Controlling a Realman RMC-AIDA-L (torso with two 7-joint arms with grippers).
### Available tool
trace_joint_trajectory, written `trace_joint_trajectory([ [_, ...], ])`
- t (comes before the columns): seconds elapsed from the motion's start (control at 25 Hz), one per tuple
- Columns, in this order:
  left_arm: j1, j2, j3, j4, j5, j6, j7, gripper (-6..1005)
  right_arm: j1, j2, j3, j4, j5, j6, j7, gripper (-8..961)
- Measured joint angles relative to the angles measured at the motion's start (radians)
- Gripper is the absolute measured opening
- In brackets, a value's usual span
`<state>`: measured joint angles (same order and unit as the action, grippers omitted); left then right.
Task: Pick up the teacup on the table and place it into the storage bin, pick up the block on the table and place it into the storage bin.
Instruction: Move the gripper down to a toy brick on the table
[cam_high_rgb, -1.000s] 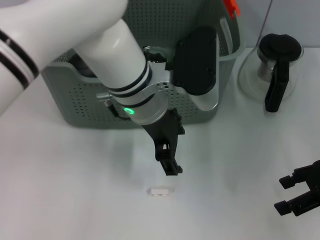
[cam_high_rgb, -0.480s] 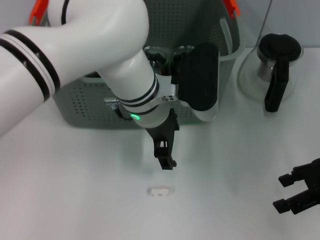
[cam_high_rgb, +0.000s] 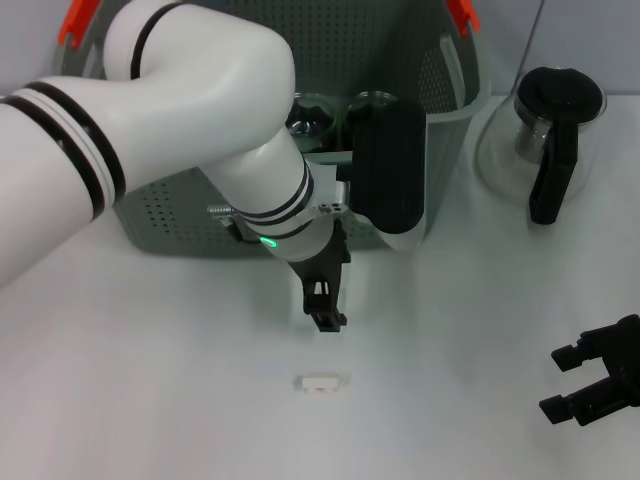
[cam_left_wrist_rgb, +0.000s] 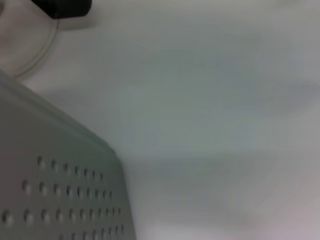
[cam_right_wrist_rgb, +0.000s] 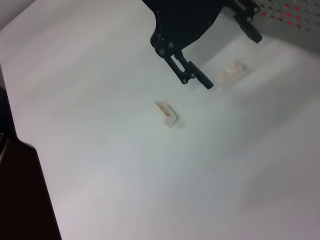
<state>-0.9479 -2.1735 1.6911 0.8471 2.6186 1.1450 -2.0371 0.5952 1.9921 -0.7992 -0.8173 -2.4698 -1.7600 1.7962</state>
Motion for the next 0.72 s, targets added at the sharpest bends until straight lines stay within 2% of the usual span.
trace_joint_trajectory([
  [0.12, -0.002, 0.0, 0.001, -0.014, 0.0, -0.009, 0.0, 806, -0.001, 0.001, 0.0, 0.0, 0.0, 0.006, 0.0, 945],
  [0.72, 0.007, -0.005, 0.031, -0.039, -0.008, -0.027, -0.003, 805, -0.003, 0.004, -0.003, 0.001, 0.0, 0.023, 0.0, 945],
])
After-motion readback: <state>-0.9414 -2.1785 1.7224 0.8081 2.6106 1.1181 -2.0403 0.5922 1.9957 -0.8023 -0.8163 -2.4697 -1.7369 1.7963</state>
